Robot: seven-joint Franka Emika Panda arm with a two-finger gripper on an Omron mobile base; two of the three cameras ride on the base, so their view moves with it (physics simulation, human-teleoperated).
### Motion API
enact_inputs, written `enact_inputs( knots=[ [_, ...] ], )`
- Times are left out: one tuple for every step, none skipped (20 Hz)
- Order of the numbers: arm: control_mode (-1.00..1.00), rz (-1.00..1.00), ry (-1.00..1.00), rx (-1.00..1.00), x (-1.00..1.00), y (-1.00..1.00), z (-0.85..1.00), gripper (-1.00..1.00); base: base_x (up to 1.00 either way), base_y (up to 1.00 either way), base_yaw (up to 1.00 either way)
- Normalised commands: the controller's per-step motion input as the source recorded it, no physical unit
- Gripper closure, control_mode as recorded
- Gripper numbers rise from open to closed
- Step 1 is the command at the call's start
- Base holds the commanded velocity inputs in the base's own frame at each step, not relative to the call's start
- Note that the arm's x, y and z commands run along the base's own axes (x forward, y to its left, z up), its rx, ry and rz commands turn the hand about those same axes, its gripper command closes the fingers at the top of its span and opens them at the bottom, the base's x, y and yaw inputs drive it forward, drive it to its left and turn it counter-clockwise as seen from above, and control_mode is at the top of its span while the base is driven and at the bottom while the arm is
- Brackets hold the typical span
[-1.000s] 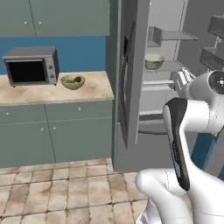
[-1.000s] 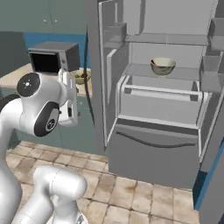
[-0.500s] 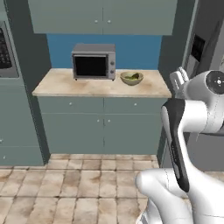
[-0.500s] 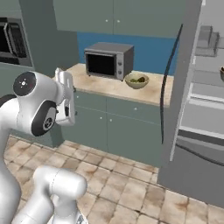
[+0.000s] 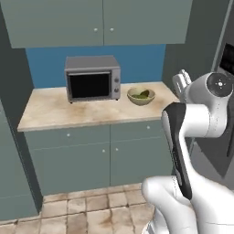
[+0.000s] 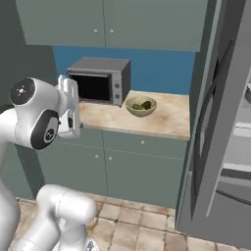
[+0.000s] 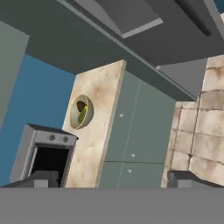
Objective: Place the bowl with the cucumber and avocado on the top shelf of the fridge. Place the bowl with the chicken drumsticks on the second highest shelf of the fridge.
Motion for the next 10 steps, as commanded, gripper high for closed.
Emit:
enact_inputs(
  knots=[
    [1.00, 0.00, 0.00, 0.00, 0.00, 0.00, 0.00, -1.00, 1.00, 0.08, -0.28],
    [1.00, 0.00, 0.00, 0.00, 0.00, 0.00, 0.00, -1.00, 1.00, 0.06, -0.25],
    [1.00, 0.00, 0.00, 0.00, 0.00, 0.00, 0.00, -1.00, 1.00, 0.02, -0.23],
    [1.00, 0.00, 0.00, 0.00, 0.00, 0.00, 0.00, -1.00, 1.00, 0.00, -0.22],
    [1.00, 0.00, 0.00, 0.00, 0.00, 0.00, 0.00, -1.00, 1.00, 0.00, -0.21],
    [1.00, 0.00, 0.00, 0.00, 0.00, 0.00, 0.00, -1.00, 1.00, 0.00, -0.19],
    [1.00, 0.00, 0.00, 0.00, 0.00, 0.00, 0.00, -1.00, 1.00, 0.00, -0.17],
    [1.00, 0.00, 0.00, 0.00, 0.00, 0.00, 0.00, -1.00, 1.00, 0.00, -0.15],
    [1.00, 0.00, 0.00, 0.00, 0.00, 0.00, 0.00, -1.00, 0.92, 0.01, -0.12],
    [1.00, 0.00, 0.00, 0.00, 0.00, 0.00, 0.00, -1.00, 0.95, 0.01, -0.11]
  ],
)
